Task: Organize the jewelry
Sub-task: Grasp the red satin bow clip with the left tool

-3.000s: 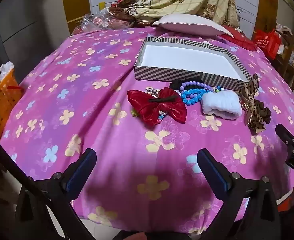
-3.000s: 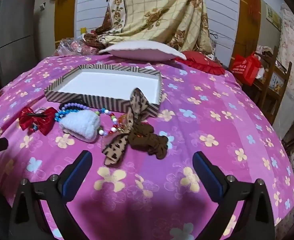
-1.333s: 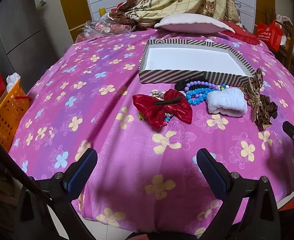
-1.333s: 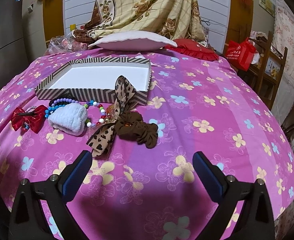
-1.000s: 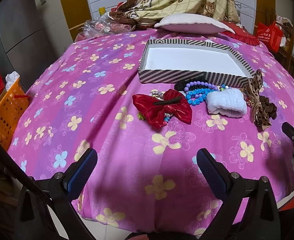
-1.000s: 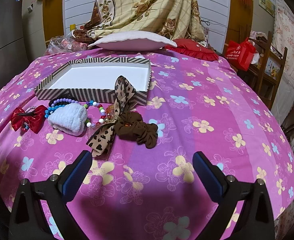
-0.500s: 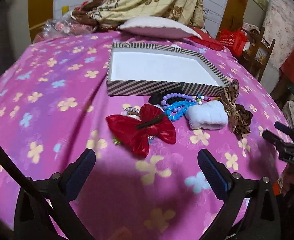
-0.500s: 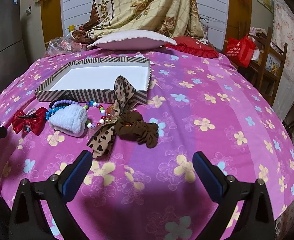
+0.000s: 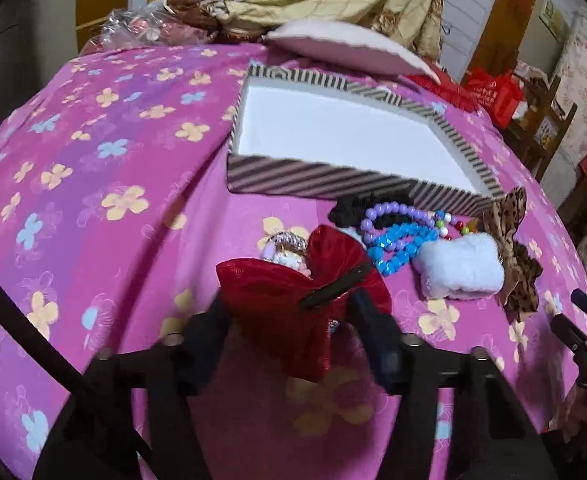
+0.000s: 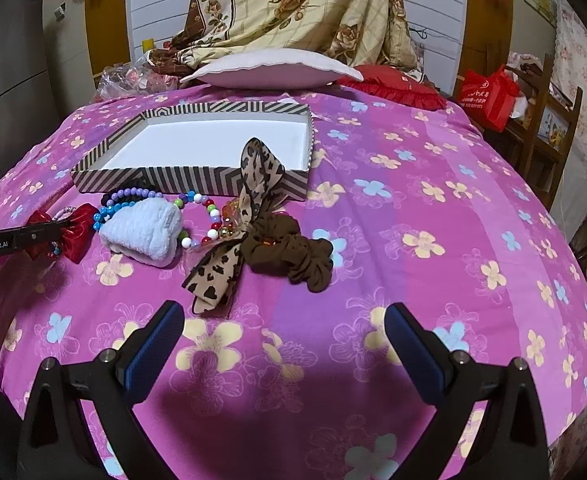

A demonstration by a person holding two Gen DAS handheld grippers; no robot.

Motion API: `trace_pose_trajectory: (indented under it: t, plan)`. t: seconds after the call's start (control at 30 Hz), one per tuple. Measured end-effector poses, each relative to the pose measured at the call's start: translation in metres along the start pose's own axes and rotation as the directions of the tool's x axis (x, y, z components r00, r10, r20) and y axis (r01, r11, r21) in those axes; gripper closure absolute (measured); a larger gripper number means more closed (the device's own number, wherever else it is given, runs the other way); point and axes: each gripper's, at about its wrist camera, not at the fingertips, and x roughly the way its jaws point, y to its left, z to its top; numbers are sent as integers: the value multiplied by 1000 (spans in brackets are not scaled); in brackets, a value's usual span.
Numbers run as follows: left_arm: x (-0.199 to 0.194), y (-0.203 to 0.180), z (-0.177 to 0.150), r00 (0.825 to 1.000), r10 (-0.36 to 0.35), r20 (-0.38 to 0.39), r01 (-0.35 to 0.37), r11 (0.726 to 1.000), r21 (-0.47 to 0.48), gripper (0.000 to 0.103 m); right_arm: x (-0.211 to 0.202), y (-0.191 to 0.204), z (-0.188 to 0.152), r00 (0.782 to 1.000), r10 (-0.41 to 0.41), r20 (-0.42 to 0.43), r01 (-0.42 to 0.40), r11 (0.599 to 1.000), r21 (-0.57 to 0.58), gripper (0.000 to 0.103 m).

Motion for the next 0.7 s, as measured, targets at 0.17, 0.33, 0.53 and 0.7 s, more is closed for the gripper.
trace_pose_trajectory:
  t: [0.17,0.33,0.53,0.7]
  plan:
    - [-13,7,0,995,-89,46,90,995,-32,103,3,1,-1,1000,-7,-11,7,1000,-8,1]
    - [-21,14,-4,985,-163,59,167,985,-54,103,5,-2,-1,1000,-7,-19,7,1000,9,1]
    - [-11,14,-1,990,-137,45,139,988,-60,100,6,-3,-2,1000,-9,-24,10,1000,11,1]
    - [-2,8,0,991,-135,17,135,990,-35,99,7,-2,-2,1000,-11,-27,11,1000,8,1]
